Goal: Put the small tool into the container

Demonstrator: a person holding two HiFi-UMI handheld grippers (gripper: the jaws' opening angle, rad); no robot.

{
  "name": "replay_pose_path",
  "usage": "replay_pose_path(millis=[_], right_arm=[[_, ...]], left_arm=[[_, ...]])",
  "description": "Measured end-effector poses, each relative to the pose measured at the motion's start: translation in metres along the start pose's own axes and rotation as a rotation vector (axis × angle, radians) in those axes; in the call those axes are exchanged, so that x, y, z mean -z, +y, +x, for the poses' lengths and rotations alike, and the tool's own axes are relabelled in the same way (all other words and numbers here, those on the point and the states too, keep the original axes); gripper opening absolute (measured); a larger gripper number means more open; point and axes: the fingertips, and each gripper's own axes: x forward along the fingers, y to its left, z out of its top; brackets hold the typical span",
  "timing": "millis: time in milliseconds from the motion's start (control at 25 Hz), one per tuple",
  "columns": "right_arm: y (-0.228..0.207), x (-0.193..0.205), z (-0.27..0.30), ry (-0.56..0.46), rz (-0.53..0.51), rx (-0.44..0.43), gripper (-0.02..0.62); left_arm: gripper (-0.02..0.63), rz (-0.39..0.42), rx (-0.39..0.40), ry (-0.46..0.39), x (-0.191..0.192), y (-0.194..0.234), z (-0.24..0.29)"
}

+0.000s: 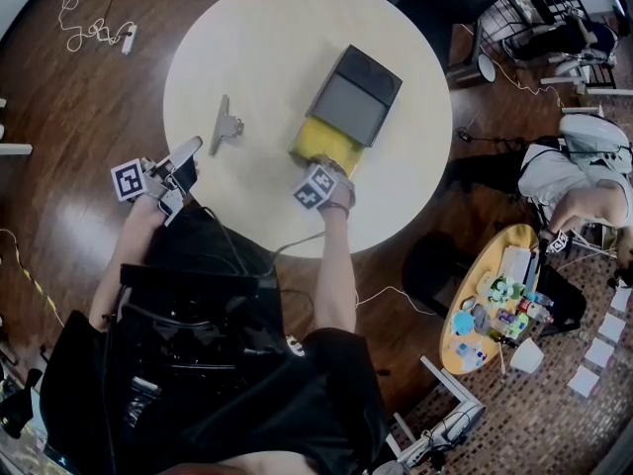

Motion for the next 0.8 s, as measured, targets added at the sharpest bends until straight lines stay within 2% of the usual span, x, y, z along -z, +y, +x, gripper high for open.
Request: replay_pose_path(millis=[800], right_arm=[[0.027, 0.004, -0.008, 0.018, -0.011, -0.014, 0.032]], left_arm=[[0.020, -0.010, 0.000, 0.010, 0.003, 0.002, 0.002]])
